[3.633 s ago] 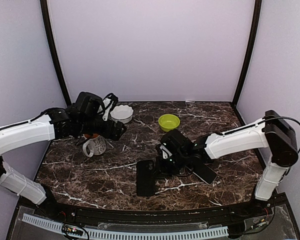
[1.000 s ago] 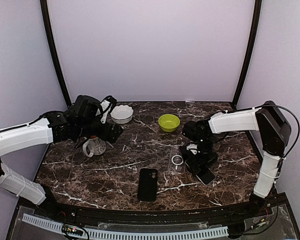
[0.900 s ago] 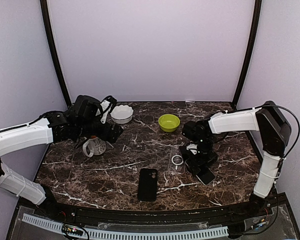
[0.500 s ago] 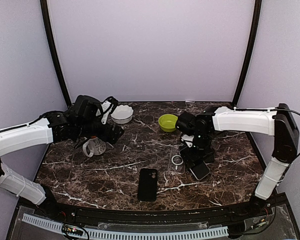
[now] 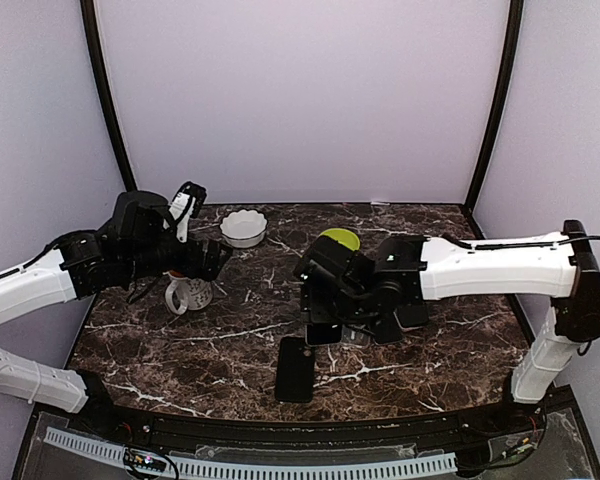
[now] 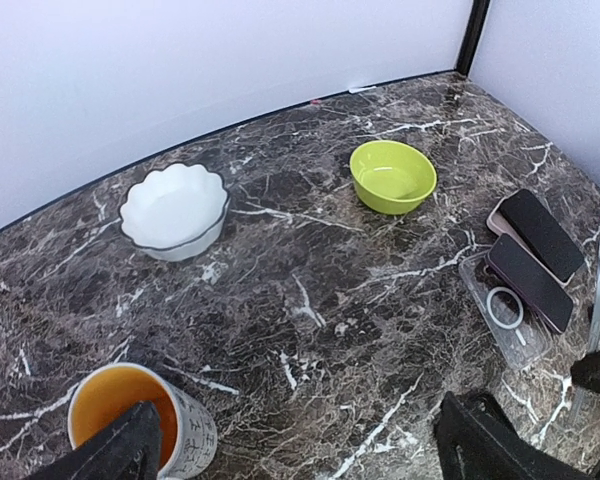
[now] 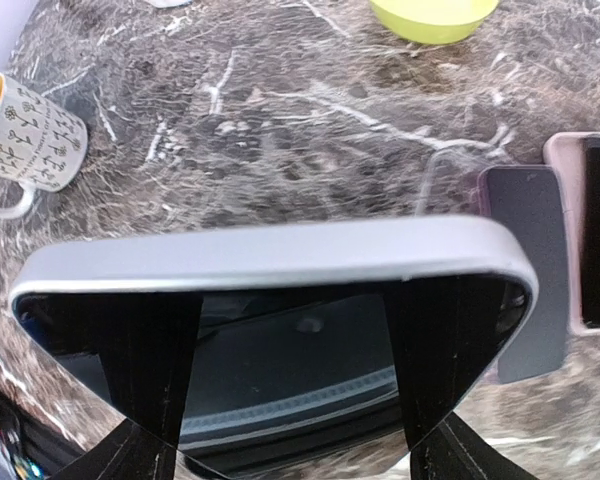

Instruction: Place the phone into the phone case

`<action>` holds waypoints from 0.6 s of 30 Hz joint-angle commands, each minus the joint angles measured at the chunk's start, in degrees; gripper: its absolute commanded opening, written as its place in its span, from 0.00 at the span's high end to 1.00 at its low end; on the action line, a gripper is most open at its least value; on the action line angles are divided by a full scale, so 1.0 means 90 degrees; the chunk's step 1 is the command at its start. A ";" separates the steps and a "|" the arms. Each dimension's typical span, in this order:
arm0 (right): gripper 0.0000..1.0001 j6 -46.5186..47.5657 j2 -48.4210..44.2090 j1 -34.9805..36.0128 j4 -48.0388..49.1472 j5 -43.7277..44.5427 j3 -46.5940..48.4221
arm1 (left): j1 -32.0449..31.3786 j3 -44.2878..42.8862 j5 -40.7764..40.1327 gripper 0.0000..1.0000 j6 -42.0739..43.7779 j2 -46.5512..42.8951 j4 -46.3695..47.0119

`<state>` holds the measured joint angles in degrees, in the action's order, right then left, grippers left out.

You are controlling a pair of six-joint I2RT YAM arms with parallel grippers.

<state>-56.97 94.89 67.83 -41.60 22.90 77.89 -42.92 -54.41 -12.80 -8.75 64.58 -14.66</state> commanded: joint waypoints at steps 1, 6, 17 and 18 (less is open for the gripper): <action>1.00 -0.1486 0.0775 0.0517 0.0306 0.1074 0.0609 | 0.0019 0.0356 -0.0669 0.01 -0.0790 -0.0454 0.0267; 1.00 -0.2308 0.1858 0.0957 -0.1066 0.1291 0.1848 | -0.0001 0.0387 -0.1429 0.01 -0.1282 -0.0624 0.0157; 1.00 -0.2570 0.2663 0.1211 -0.1045 0.0732 0.2221 | -0.0027 0.0503 -0.2320 0.01 -0.1273 -0.0378 0.0257; 1.00 -0.2605 0.2681 0.1208 -0.1054 0.0766 0.2221 | -0.0027 0.0505 -0.2343 0.01 -0.1264 -0.0363 0.0259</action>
<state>-78.30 119.46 78.72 -52.56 29.28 98.48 -42.98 -50.85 -29.87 -20.38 60.58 -13.54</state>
